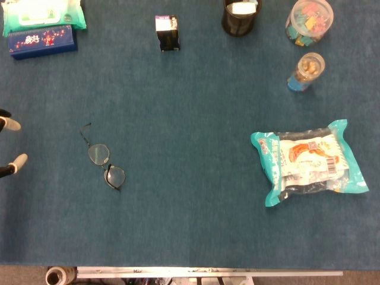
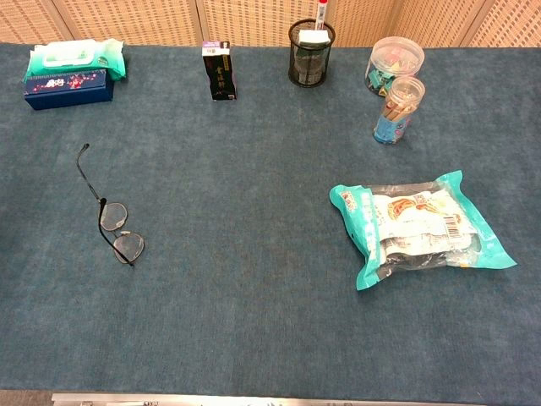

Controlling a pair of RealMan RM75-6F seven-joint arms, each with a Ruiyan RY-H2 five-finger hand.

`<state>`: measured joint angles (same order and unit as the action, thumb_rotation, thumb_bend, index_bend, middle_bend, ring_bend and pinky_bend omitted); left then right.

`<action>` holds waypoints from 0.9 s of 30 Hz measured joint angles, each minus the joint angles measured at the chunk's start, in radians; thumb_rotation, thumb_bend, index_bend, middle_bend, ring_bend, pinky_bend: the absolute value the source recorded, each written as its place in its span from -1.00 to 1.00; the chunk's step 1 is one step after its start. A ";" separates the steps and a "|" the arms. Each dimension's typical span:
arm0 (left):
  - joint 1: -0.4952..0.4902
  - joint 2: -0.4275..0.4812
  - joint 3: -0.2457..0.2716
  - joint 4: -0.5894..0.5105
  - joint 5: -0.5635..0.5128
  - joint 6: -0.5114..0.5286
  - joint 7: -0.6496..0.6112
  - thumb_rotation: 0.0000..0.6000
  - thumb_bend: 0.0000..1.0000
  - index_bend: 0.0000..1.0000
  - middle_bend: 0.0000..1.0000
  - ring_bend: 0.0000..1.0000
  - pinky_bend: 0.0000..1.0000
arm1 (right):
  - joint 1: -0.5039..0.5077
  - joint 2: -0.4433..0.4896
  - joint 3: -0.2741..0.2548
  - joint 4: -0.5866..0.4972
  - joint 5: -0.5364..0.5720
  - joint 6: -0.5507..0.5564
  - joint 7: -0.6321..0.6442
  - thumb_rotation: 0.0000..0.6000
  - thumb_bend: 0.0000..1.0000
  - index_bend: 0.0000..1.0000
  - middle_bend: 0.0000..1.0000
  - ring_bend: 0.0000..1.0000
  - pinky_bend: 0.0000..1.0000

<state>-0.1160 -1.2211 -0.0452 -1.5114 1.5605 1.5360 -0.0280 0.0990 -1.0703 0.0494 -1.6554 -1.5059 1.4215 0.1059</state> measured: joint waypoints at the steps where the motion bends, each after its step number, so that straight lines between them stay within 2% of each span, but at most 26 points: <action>1: 0.001 0.001 0.000 0.000 -0.002 -0.001 -0.001 1.00 -1.00 -0.16 -0.33 -0.47 -0.17 | 0.002 -0.001 0.000 0.001 0.002 -0.005 -0.001 1.00 -0.77 0.05 -0.16 -0.42 -0.46; 11: 0.008 0.002 0.000 -0.003 -0.014 0.001 0.000 1.00 -1.00 -0.16 -0.33 -0.47 -0.17 | 0.016 -0.007 0.002 0.007 0.012 -0.029 0.002 1.00 -0.77 0.05 -0.16 -0.42 -0.46; 19: 0.022 0.006 0.017 -0.028 -0.008 0.005 -0.008 1.00 -1.00 -0.16 -0.33 -0.47 -0.16 | 0.007 0.005 0.006 -0.006 0.001 0.004 0.024 1.00 -0.77 0.05 -0.16 -0.42 -0.46; 24: 0.026 0.055 0.039 -0.089 0.040 0.015 -0.046 1.00 -1.00 -0.19 -0.38 -0.47 -0.16 | 0.000 0.021 0.010 -0.012 -0.023 0.036 0.051 1.00 -0.76 0.05 -0.16 -0.42 -0.45; 27: 0.024 0.107 0.057 -0.143 0.089 0.021 -0.088 1.00 -1.00 -0.23 -0.49 -0.48 -0.16 | -0.006 0.030 0.013 -0.011 -0.040 0.066 0.073 1.00 -0.64 0.05 -0.16 -0.42 -0.43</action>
<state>-0.0916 -1.1141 0.0114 -1.6541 1.6492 1.5570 -0.1163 0.0932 -1.0404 0.0628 -1.6665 -1.5463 1.4875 0.1793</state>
